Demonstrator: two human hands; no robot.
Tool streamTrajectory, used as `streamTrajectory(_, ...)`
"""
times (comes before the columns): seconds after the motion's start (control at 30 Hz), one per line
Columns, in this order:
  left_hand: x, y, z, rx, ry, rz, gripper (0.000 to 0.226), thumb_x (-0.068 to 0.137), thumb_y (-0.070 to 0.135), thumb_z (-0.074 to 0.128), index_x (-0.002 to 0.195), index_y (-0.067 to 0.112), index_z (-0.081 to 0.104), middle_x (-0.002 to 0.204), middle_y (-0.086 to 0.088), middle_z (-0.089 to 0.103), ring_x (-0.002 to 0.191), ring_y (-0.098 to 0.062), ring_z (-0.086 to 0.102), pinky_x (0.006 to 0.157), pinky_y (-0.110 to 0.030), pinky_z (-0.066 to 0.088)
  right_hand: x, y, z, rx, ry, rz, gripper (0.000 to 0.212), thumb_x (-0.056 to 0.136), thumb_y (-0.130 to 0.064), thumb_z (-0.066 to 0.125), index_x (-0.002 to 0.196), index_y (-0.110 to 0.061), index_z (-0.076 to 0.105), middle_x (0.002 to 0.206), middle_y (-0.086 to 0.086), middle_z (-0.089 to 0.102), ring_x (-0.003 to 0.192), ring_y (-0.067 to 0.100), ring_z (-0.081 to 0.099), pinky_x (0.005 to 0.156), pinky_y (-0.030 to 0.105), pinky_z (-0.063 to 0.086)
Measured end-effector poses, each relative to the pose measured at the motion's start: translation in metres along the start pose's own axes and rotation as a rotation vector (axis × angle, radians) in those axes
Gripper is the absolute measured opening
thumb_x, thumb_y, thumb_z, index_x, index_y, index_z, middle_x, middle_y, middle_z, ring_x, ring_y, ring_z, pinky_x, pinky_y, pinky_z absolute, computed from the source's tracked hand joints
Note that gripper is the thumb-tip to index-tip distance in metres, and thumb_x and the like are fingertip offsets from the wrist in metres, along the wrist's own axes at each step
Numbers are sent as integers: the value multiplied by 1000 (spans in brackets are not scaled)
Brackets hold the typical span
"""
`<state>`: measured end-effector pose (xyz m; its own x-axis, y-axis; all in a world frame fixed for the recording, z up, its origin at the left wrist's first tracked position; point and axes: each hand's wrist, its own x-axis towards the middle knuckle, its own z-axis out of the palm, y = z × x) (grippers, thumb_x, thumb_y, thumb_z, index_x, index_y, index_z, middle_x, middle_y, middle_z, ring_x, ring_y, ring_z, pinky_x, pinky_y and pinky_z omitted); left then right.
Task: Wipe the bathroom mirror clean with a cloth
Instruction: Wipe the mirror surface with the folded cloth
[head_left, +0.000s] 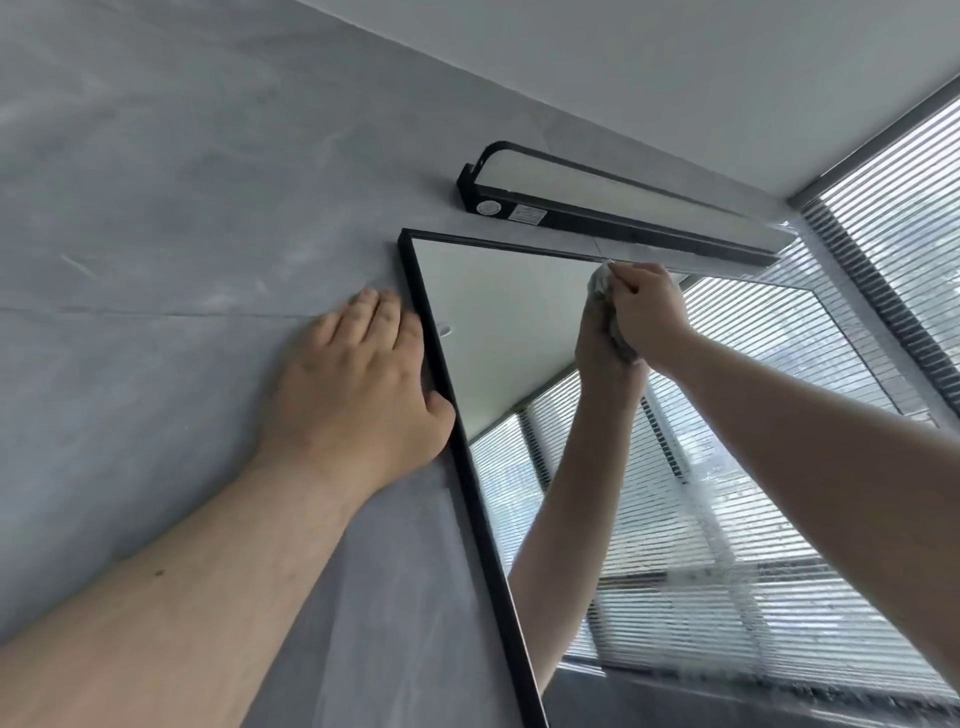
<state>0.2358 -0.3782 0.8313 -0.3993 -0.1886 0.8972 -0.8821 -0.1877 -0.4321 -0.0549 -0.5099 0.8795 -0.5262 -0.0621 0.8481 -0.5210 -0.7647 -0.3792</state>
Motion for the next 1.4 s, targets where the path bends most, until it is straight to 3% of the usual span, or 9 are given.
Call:
streamTrajectory(0.1, 0, -1, 1, 1, 6, 17, 76, 90, 48, 28, 155, 11, 19, 164, -11, 15, 152, -24, 10, 121, -37, 9, -19, 4, -8, -31, -32, -22, 29, 96, -32, 53, 73, -35, 71, 84, -8, 59, 75, 18, 55, 65, 26, 44)
streamTrajectory(0.27, -1, -1, 0, -5, -9, 16, 76, 90, 47, 31, 155, 9, 20, 164, -12, 16, 152, -24, 10, 122, -37, 10, -125, -16, -27, -12, -94, -252, 22, 99, -11, 55, 100, -11, 77, 104, 2, 65, 96, 20, 62, 87, 27, 48)
streamTrajectory(0.43, -2, 0, -1, -12, -18, 5, 76, 89, 46, 34, 154, 8, 24, 162, -13, 21, 151, -25, 14, 122, -38, 12, -184, -24, -39, -91, -86, -683, 46, 104, -37, 39, 114, -8, 74, 111, 0, 65, 97, 20, 59, 94, 26, 45)
streamTrajectory(0.53, -3, 0, 1, -25, -5, 2, 76, 89, 47, 34, 154, 9, 23, 163, -12, 19, 152, -24, 12, 122, -38, 10, -138, -8, -34, -230, -59, -531, 36, 97, -23, 46, 115, -11, 74, 113, 4, 67, 102, 21, 59, 91, 32, 49)
streamTrajectory(0.63, -2, 0, 1, -29, -3, 1, 76, 90, 47, 33, 155, 9, 21, 164, -11, 17, 152, -24, 10, 122, -38, 9, -76, 0, -29, -166, -29, -217, 25, 97, -7, 51, 90, -7, 75, 101, 6, 66, 88, -4, 61, 72, 8, 42)
streamTrajectory(0.73, -1, 0, 2, -38, 5, 5, 75, 90, 46, 33, 154, 9, 21, 163, -11, 18, 152, -24, 10, 121, -38, 9, -47, -1, -22, -180, 6, -107, 31, 93, -9, 49, 70, -18, 67, 94, 3, 64, 88, 15, 65, 70, 21, 48)
streamTrajectory(0.9, -1, -1, 2, -41, 23, 7, 74, 88, 46, 35, 152, 9, 27, 162, -12, 23, 151, -24, 14, 120, -37, 11, -107, -34, -4, -145, -4, -391, 25, 93, -2, 54, 96, -12, 77, 101, -3, 61, 98, 26, 58, 87, 46, 49)
streamTrajectory(1.17, -4, -1, 0, -67, 27, 0, 74, 87, 45, 36, 151, 9, 30, 161, -11, 25, 150, -24, 16, 120, -37, 12, -250, -40, -52, -55, -322, -830, 39, 104, -26, 41, 127, -8, 67, 115, 3, 64, 104, 11, 55, 88, 33, 50)
streamTrajectory(1.4, -4, -1, -1, -73, 36, 1, 74, 86, 44, 40, 150, 8, 33, 160, -13, 28, 150, -25, 19, 120, -38, 14, -219, -43, -39, -79, -243, -890, 37, 104, -22, 41, 118, -6, 72, 108, 8, 67, 95, 16, 60, 83, 37, 52)
